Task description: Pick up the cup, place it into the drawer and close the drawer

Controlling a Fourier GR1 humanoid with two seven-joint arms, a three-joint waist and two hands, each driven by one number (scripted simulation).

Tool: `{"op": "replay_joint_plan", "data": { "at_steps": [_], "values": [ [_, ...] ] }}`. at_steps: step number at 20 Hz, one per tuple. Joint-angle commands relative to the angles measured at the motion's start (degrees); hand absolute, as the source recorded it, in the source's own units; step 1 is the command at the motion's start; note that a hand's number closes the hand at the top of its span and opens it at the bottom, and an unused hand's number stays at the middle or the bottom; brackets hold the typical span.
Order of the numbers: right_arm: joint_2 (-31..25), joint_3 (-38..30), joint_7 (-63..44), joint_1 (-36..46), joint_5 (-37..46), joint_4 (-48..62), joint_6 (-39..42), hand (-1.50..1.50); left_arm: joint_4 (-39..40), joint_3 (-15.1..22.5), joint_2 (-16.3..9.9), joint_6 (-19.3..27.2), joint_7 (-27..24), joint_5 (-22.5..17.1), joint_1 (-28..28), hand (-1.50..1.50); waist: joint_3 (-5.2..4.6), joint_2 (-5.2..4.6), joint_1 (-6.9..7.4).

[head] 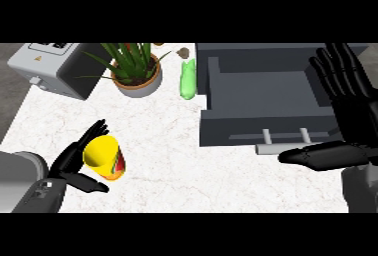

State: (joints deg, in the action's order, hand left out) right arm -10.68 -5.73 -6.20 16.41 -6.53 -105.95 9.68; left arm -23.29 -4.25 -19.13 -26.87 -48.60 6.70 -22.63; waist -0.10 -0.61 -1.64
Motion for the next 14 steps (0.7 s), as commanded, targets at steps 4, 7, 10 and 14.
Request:
{"op": "replay_joint_plan", "data": {
  "at_steps": [4, 7, 10, 14],
  "values": [
    [0.5, 0.6, -1.6, 0.1, 0.0, -1.7, -0.6, -1.50, 5.6, 0.8, -0.3, -7.0, -11.5, 0.9, -1.7, -1.50, -0.24, -0.17, -0.29],
    [-1.0, -1.4, -0.5, 0.4, -1.6, -0.5, 1.0, -1.50, 6.3, 2.6, 1.9, -5.1, -13.3, 2.6, -1.8, -1.50, -0.25, -0.33, -0.52],
    [-2.0, -1.8, 0.4, 0.2, -1.5, 1.5, 2.1, -1.50, 7.3, 2.0, 1.8, -6.7, -11.5, 1.4, -4.5, -1.50, -0.22, -0.33, -0.57],
    [-1.2, -1.6, -0.2, 2.5, -1.5, 1.8, 1.0, -1.50, 8.1, 3.1, 3.1, -9.4, -12.2, 1.5, -3.6, -1.50, -0.21, -0.30, -0.15]
  ]
}}
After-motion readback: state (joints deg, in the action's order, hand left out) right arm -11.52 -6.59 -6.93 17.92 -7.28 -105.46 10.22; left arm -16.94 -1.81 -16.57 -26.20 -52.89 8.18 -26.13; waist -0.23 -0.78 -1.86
